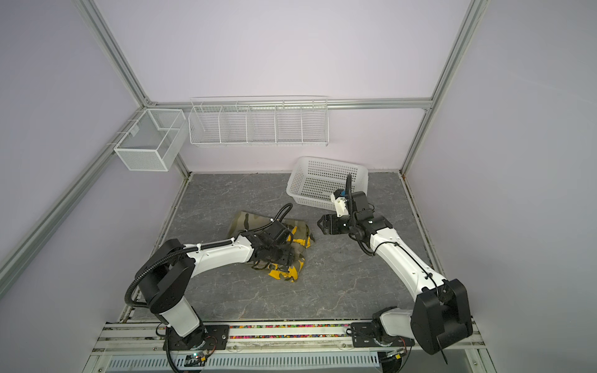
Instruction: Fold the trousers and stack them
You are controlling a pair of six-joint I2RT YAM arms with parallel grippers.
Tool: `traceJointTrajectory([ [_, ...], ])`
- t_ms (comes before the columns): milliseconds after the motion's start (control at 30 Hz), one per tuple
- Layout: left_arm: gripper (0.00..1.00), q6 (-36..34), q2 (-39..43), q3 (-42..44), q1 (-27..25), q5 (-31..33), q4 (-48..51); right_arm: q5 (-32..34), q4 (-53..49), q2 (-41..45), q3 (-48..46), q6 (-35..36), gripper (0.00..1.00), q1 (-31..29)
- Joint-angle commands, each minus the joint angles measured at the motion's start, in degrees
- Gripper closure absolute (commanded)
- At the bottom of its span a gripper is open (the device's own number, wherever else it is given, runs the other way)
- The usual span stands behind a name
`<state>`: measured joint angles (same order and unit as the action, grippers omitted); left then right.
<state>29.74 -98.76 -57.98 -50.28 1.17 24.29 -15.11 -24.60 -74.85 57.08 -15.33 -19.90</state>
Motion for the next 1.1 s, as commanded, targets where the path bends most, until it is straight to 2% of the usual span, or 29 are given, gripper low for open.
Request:
traceJointTrajectory([
  [0,0.26,-0.77,-2.38,-0.01,1.43,6.47,4.0,-1.32,-1.39,1.87,-1.37,-0.9,0.24,0.99],
  [233,0.27,-8.27,-1.08,-1.42,9.76,9.64,8.2,-1.4,-0.74,2.08,-1.8,-1.91,0.23,1.19],
  [500,0.28,-24.12,-5.08,-9.43,22.97,8.25,11.47,-0.79,-0.51,2.73,-1.96,-3.04,0.23,1.21],
  [733,0.28,-36.2,-11.9,-18.54,28.1,7.53,12.88,-0.33,-0.61,3.39,-2.72,-3.69,0.22,1.18],
  [900,0.27,-36.99,-13.06,-26.58,29.44,7.46,18.41,-0.13,-1.4,3.22,-1.78,-3.18,0.22,1.27],
  [1067,0.24,-27.37,-9.25,-31.43,29.45,6.4,26.96,-0.29,-1.08,3.22,-1.16,-3.45,0.2,1.55],
])
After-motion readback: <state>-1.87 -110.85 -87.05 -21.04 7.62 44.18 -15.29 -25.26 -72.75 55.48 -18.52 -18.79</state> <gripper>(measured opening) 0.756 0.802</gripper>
